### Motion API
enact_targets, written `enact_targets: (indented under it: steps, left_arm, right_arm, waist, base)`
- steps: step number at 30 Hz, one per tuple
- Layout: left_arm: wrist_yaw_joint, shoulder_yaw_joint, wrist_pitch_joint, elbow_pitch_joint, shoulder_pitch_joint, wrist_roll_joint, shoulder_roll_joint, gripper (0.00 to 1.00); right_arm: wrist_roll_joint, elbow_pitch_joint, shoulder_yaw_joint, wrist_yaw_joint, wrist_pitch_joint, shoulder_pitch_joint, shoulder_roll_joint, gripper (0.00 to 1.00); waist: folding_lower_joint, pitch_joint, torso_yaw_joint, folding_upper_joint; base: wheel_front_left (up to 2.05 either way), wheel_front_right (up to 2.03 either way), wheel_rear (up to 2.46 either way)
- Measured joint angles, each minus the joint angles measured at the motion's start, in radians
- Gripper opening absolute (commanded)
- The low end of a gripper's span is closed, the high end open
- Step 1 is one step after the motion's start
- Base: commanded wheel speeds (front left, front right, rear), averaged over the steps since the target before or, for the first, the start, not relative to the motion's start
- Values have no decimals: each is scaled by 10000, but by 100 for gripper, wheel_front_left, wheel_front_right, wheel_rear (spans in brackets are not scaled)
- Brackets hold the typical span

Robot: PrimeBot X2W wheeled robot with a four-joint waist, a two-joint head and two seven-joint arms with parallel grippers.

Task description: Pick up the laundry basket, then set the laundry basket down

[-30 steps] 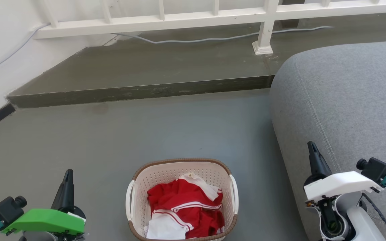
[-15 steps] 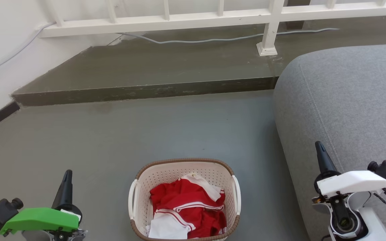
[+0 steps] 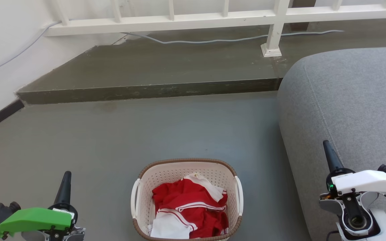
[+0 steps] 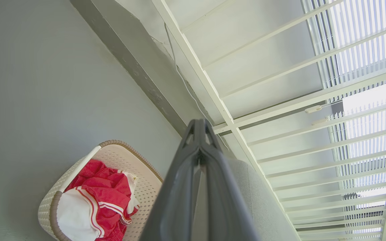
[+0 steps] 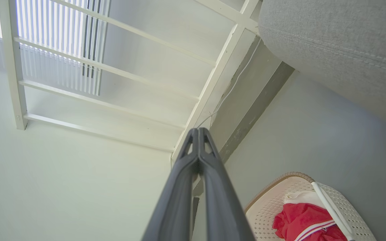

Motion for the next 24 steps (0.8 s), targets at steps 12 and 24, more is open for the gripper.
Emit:
enact_targets:
  steps: [12, 24]
  left_arm:
    - [0, 267, 359, 75, -206, -1189, -167, 0]
    - [-2, 556, 761, 178, -355, -2378, -282, 0]
  right_arm:
    - [1524, 90, -418, 247, 345, -20, -29, 0]
    - [3009, 178, -865, 548, 696, -83, -54, 0]
  waist:
    - [0, -18, 133, 0]
    - [0, -35, 265, 0]
  base:
    - [0, 0, 0]
    - [0, 0, 0]
